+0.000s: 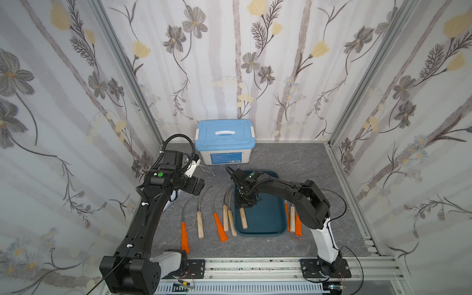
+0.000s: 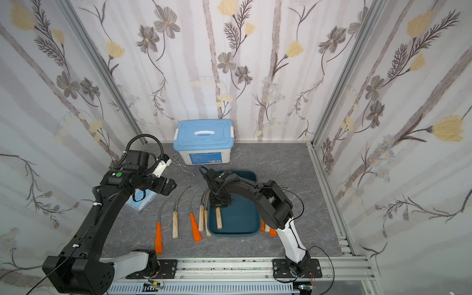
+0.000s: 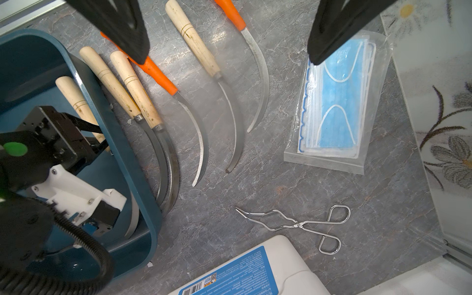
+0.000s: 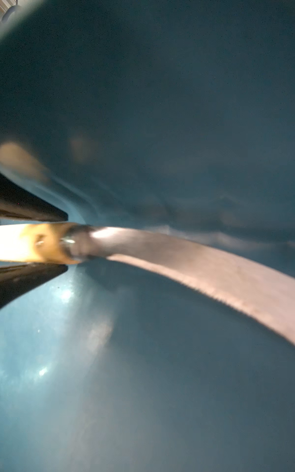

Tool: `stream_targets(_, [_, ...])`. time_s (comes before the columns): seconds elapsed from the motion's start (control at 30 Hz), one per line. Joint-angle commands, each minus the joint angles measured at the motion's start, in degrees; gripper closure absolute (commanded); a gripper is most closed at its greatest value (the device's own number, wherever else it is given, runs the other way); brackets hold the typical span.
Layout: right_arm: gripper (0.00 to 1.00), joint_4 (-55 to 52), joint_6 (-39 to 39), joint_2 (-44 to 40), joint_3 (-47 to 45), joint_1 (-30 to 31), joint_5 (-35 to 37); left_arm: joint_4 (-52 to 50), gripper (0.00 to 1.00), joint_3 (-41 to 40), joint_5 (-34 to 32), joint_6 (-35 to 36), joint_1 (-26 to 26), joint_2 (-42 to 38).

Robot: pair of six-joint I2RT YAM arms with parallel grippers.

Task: Put small sickles into storage boxes
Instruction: Place the sickle in the storage box.

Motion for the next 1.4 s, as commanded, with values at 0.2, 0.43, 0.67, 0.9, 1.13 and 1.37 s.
stream_targets(0.2, [0.56, -0.28, -0.09, -2.24, 0.57, -0.01, 3.5, 0.62, 0.0, -0.26, 0.31, 0.94, 0.04, -0.47])
stream_targets(0.43, [0.56, -3.04, -0.54, -4.6, 0.49, -0.31, 7.29, 0.73, 0.0, -0.65, 0.49, 1.12, 0.05, -0.57])
stream_targets(0.67, [0.56, -6.25, 0.12, -12.14, -0.27, -1.86, 14.0, 0.79, 0.0, 0.28, 0.12, 2.95, 0.04, -1.42])
stream_targets(0.9, [0.56, -5.85, 4.18, -24.06, -6.68, -5.18, 20.95, 3.09, 0.0, 0.54, -1.96, 2.17, 0.04, -1.37])
stream_targets(1.13, [0.53, -1.89, 10.88, -38.28, -22.52, -10.02, 23.42, 2.59, 0.0, 0.23, -0.48, 1.53, 0.0, -0.33])
stream_targets(1.37, [0.55, 0.66, 17.53, -52.83, -37.64, -16.13, 22.89, 2.46, 0.0, 0.48, -0.46, 0.58, 0.03, 0.97])
